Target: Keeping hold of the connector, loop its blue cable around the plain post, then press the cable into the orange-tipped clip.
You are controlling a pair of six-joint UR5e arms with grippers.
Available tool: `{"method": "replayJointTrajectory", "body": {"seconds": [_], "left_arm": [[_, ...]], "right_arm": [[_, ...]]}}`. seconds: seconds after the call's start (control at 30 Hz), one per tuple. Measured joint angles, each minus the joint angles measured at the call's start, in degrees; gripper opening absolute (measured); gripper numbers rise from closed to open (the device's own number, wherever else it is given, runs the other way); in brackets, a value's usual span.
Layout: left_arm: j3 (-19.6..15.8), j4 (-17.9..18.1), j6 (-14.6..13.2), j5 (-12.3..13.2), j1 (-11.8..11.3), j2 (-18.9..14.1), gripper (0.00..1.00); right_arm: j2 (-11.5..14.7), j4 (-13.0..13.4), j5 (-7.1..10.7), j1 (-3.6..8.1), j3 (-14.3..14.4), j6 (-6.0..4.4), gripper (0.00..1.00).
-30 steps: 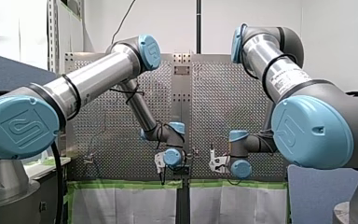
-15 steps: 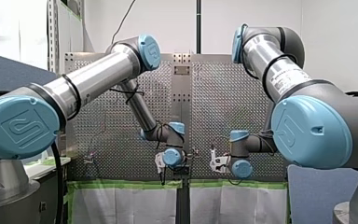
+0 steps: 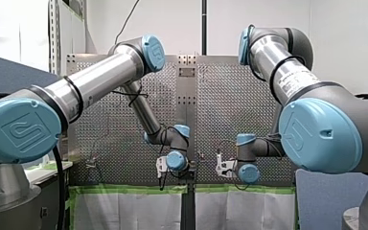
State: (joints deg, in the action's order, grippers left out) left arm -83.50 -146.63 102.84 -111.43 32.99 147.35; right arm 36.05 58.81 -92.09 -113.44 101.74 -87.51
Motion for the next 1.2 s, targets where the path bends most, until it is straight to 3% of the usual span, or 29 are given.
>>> {"method": "replayJointTrajectory", "body": {"seconds": [0.2, 0.53, 0.73, 1.2], "left_arm": [[-2.50, 0.08, -1.54, -2.45, 0.32, -2.31, 1.00], [-7.90, 4.79, -4.71, -1.73, 1.62, -7.69, 1.00], [-11.62, 4.97, -5.58, -1.09, 2.92, -10.66, 1.00], [-19.32, 2.87, -6.02, -0.69, 4.61, -11.19, 1.00]], "right_arm": [[-0.02, -0.15, 0.05, 0.01, 0.00, 0.02, 0.00], [-0.02, -0.27, 0.20, -0.01, 0.00, -0.15, 0.00], [-0.03, -0.81, 0.42, -0.05, 0.00, -0.25, 0.00], [-0.03, -1.32, 0.50, -0.25, 0.00, -0.40, 0.00]]}}
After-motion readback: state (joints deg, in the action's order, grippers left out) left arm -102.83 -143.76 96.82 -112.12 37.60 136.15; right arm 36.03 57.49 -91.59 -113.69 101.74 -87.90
